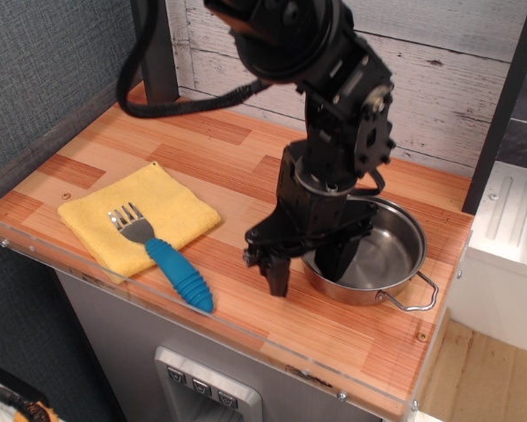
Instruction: Move silver pot right above yellow cloth.
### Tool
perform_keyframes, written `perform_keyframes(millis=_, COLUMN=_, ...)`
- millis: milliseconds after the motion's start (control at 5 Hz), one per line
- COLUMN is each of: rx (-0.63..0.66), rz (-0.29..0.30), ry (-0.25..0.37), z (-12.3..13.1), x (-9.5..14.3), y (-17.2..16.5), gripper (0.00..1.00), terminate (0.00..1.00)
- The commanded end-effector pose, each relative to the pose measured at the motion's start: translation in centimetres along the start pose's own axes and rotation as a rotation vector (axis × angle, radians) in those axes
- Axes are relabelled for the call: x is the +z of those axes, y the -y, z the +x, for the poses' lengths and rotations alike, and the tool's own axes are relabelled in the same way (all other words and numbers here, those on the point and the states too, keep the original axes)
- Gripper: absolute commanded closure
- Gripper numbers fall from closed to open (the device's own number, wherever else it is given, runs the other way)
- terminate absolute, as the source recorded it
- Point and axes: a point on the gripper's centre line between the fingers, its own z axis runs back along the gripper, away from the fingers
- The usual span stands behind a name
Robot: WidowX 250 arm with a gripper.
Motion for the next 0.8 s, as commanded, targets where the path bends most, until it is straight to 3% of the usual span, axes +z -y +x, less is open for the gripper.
perform_keyframes(millis=0, rx=-0.030, rz=-0.110, ry=-0.038, z=0.2, x=0.9, y=0.1, gripper=1.00, terminate=0.00)
perform_keyframes(millis=400, rx=0.022, rz=-0.086, ry=0.012, z=2.0, x=2.3, y=-0.2, gripper=1.00, terminate=0.00)
perform_keyframes(millis=600, rx=0.090, rz=-0.104, ry=-0.001, z=3.8, x=2.8, y=-0.9, gripper=1.00, terminate=0.00)
